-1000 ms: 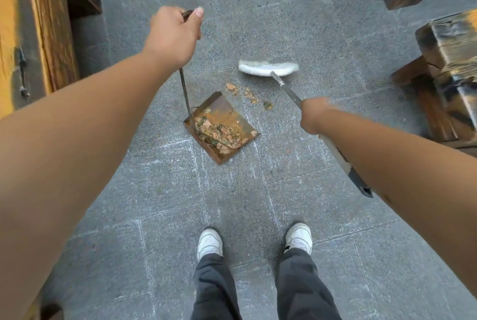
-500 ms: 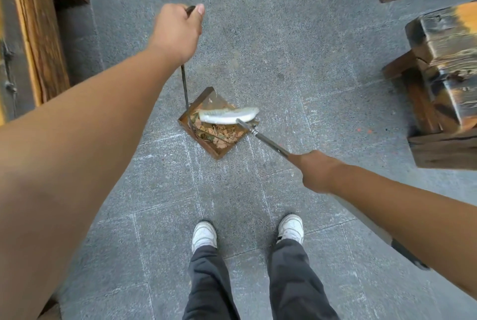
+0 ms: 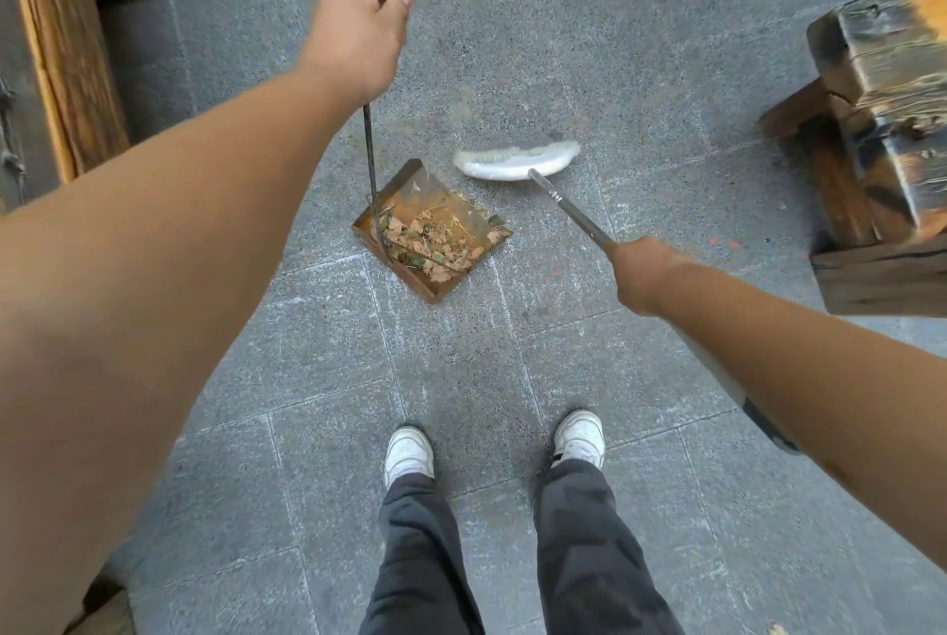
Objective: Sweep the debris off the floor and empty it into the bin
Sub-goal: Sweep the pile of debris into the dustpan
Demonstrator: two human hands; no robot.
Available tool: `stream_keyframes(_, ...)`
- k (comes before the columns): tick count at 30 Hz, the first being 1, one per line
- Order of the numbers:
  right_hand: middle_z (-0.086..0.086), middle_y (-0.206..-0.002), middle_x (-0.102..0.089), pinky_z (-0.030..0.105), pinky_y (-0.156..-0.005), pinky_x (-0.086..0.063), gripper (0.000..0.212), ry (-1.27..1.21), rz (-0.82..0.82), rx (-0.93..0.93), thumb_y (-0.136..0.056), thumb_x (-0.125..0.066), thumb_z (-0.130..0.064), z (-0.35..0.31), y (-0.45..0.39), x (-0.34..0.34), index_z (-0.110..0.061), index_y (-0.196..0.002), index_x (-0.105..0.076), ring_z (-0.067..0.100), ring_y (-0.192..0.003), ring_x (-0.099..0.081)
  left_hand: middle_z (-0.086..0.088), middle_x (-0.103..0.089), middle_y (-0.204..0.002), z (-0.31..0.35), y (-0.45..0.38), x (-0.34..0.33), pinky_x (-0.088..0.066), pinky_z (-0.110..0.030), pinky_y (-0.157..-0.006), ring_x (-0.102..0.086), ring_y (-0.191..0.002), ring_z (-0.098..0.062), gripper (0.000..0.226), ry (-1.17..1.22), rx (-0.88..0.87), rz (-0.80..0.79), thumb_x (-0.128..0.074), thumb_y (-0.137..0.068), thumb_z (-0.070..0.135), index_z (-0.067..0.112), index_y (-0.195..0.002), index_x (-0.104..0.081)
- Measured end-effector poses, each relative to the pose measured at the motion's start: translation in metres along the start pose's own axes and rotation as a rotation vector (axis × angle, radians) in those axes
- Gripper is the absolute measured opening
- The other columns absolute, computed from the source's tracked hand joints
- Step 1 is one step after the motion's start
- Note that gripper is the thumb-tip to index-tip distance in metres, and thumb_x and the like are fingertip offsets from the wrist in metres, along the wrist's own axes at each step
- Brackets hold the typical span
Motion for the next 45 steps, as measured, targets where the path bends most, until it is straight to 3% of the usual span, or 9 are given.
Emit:
stream_keyframes(4, 0.008, -0.084, -0.051, 0.018, -0.042, -0.042, 0.05, -0.067, -0.111, 0.016, -0.096, -0.046, -0.003, -0.021, 0.017, -0.036, -0.008, -0.145, -0.037, 0.011, -0.062, -0.056, 0.002, -0.037, -0.056, -0.004, -0.003, -0.002, -0.025, -0.026, -0.046, -0.032, -0.047, -0.014, 0.037, -0.008, 0.007, 0.002, -0.042, -0.099, 0.04, 0.012, -0.077, -0.053)
stream_keyframes(9, 0.005, -0.084, -0.048, 0.022, -0.04, -0.035, 0.066, -0.018, -0.173, 0.159, -0.093, -0.043, 0.0, -0.04, 0.045, -0.048, -0.02, -0.153, -0.024, 0.013, -0.06, -0.053, 0.002, -0.036, -0.056, -0.006, -0.001, -0.002, -0.027, -0.029, -0.051, -0.031, -0.048, -0.015, 0.039, -0.005, 0.023, -0.009, -0.042, -0.097, 0.042, 0.018, -0.067, -0.047)
stream_keyframes(18, 0.003, -0.082, -0.05, 0.021, -0.04, -0.038, 0.075, -0.022, -0.13, 0.172, -0.093, -0.039, 0.002, -0.024, 0.076, -0.021, -0.034, -0.154, -0.015, 0.012, -0.057, -0.053, 0.001, -0.034, -0.054, -0.023, 0.018, 0.025, -0.021, -0.014, -0.032, -0.032, -0.039, -0.007, 0.041, 0.004, 0.012, 0.001, -0.043, -0.1, 0.035, 0.017, -0.063, -0.046)
stream_keyframes(24, 0.003, -0.079, -0.05, 0.023, -0.04, -0.039, 0.062, -0.097, -0.046, 0.032, -0.09, -0.042, 0.001, -0.007, 0.057, -0.006, -0.026, -0.146, -0.036, 0.017, -0.059, -0.056, 0.001, -0.039, -0.044, -0.027, 0.016, 0.064, -0.023, -0.014, -0.031, -0.03, -0.027, -0.002, 0.042, 0.007, -0.038, -0.073, -0.043, -0.097, 0.043, 0.022, -0.064, -0.057)
stream_keyframes(31, 0.01, -0.091, -0.058, 0.019, -0.032, -0.039, 0.048, -0.242, -0.043, -0.125, -0.092, -0.042, -0.001, -0.007, 0.046, -0.009, -0.019, -0.135, -0.05, 0.021, -0.047, -0.061, -0.002, -0.039, -0.054, -0.035, 0.022, 0.06, -0.027, -0.024, -0.044, -0.034, -0.044, -0.014, 0.04, -0.079, -0.081, -0.206, -0.045, -0.096, 0.046, 0.02, -0.07, -0.06)
stream_keyframes(35, 0.008, -0.087, -0.053, 0.027, -0.043, -0.046, 0.045, -0.245, -0.06, -0.179, -0.092, -0.044, -0.002, -0.023, 0.048, -0.03, -0.009, -0.136, -0.049, 0.018, -0.055, -0.054, -0.002, -0.041, -0.055, -0.037, 0.02, 0.055, -0.03, -0.025, -0.046, -0.035, -0.045, -0.014, 0.04, -0.084, -0.08, -0.183, -0.044, -0.097, 0.046, 0.021, -0.069, -0.058)
stream_keyframes(39, 0.007, -0.087, -0.052, 0.024, -0.042, -0.042, 0.043, -0.283, -0.144, -0.151, -0.092, -0.045, -0.003, -0.044, 0.058, -0.061, -0.005, -0.134, -0.049, 0.015, -0.056, -0.052, -0.001, -0.043, -0.056, -0.036, 0.019, 0.047, -0.031, -0.025, -0.046, -0.037, -0.046, -0.014, 0.041, -0.086, -0.087, -0.183, -0.044, -0.097, 0.045, 0.022, -0.065, -0.056)
stream_keyframes(45, 0.001, -0.078, -0.047, 0.017, -0.038, -0.034, 0.057, -0.355, -0.191, -0.038, -0.092, -0.047, 0.0, -0.092, 0.092, -0.102, -0.012, -0.147, -0.038, 0.009, -0.058, -0.051, -0.001, -0.04, -0.055, -0.03, 0.025, 0.03, -0.029, -0.024, -0.045, -0.034, -0.045, -0.014, 0.042, -0.085, -0.097, -0.218, -0.044, -0.098, 0.042, 0.021, -0.063, -0.054)
Point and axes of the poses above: each hand's wrist, its own y-axis away from the middle knuckle, its own x-axis out of the back of the hand, z = x × y, the point moved 5 cm from there along -y, towards the middle knuckle
